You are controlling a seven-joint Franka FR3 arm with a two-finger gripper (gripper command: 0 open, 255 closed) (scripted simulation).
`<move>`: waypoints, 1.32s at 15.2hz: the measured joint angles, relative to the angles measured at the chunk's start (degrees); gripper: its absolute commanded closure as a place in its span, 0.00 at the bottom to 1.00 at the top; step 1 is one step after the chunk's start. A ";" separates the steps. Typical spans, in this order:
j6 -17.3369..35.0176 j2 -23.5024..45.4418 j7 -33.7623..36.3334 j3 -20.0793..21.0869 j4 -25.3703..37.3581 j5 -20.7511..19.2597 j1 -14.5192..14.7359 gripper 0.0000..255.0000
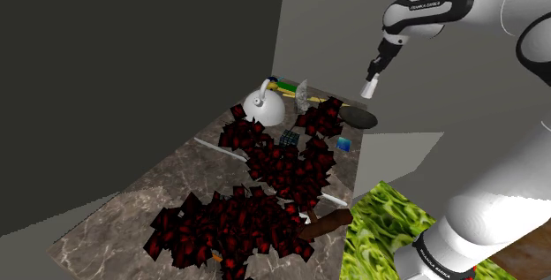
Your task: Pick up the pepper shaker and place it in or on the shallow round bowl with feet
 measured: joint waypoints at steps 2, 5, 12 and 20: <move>1.07 0.59 -0.69 -0.26 -0.53 0.28 -0.26 1.00; 3.12 0.89 -0.95 -0.31 -2.31 0.43 -0.32 1.00; 8.41 2.33 -1.49 -0.35 -6.23 1.01 -0.40 1.00; 14.01 4.67 -2.17 -0.27 -9.58 1.96 -0.47 1.00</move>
